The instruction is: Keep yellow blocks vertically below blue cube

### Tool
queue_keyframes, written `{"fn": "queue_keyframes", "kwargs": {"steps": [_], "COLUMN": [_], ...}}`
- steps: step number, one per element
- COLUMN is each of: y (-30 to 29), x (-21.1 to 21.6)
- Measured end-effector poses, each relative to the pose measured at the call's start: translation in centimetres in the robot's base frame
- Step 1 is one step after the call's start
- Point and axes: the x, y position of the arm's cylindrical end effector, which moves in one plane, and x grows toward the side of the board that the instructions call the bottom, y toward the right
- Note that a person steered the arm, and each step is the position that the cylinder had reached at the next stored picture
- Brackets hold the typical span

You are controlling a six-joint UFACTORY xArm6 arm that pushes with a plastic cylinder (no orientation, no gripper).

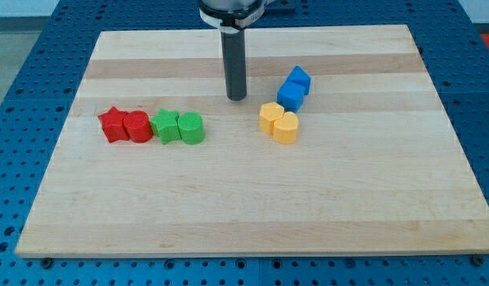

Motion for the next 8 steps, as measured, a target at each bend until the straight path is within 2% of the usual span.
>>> {"fn": "queue_keyframes", "kwargs": {"steps": [5,8], "y": [0.0,0.5], "x": [4.0,4.8]}}
